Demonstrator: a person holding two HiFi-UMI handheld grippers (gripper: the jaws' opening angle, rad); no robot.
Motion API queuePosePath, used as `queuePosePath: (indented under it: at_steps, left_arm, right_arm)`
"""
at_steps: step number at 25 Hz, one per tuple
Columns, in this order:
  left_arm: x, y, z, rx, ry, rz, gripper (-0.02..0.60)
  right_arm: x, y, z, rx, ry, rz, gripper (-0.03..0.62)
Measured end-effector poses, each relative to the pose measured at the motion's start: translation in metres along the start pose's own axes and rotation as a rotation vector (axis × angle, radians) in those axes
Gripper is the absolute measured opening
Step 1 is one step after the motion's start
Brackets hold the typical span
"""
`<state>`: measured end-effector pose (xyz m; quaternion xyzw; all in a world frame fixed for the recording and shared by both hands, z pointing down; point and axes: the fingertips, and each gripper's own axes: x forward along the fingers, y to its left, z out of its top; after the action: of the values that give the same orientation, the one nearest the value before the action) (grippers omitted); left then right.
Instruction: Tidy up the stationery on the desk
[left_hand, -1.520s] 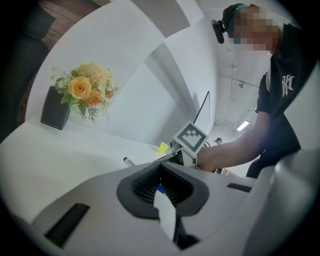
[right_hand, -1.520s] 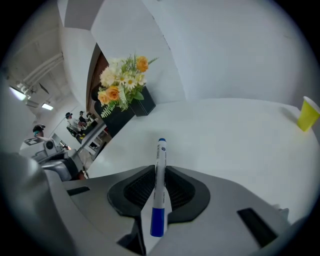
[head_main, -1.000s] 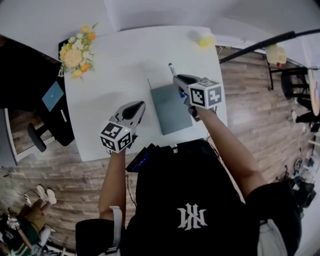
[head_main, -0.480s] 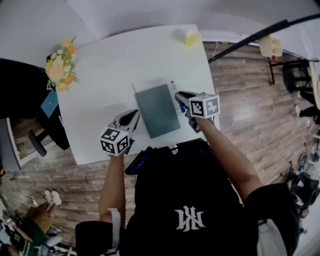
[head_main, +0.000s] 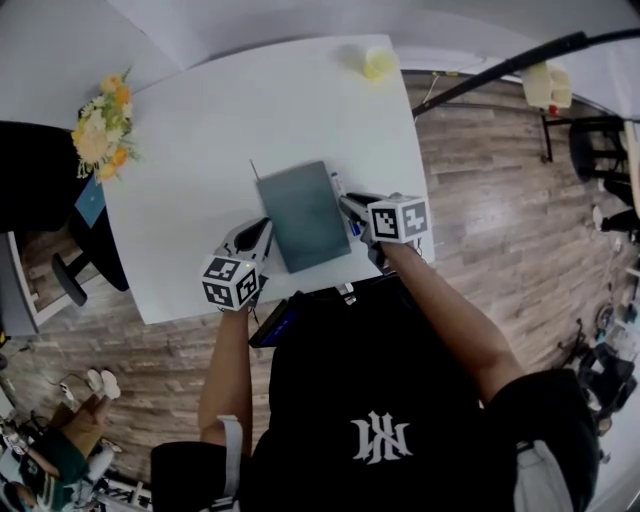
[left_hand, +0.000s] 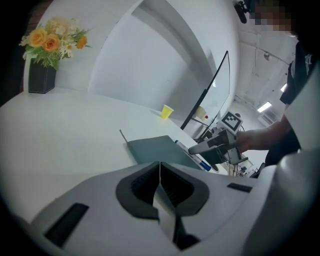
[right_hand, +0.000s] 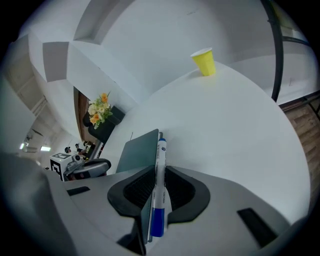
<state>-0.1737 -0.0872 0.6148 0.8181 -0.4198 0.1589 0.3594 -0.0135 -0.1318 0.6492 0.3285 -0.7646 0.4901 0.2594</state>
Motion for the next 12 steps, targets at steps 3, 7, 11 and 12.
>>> queuePosePath:
  at_steps: [3,7,11,12]
  left_arm:
    - [0.003,0.002,-0.005,-0.006,0.014,0.009,0.010]
    - [0.004,0.002,-0.011,-0.017,0.027,0.016,0.028]
    - [0.004,0.000,-0.015,-0.016,0.041,0.019,0.035]
    - [0.004,0.000,-0.016,-0.014,0.045,0.022,0.038]
  right_arm:
    - [0.004,0.001,-0.006,-0.007,0.021,0.005,0.089]
    - [0.007,0.001,-0.009,-0.013,0.040,0.010,0.089]
    - [0.008,0.002,-0.009,-0.017,0.053,0.014,0.089]
    - [0.008,0.002,-0.009,-0.017,0.055,0.015,0.089]
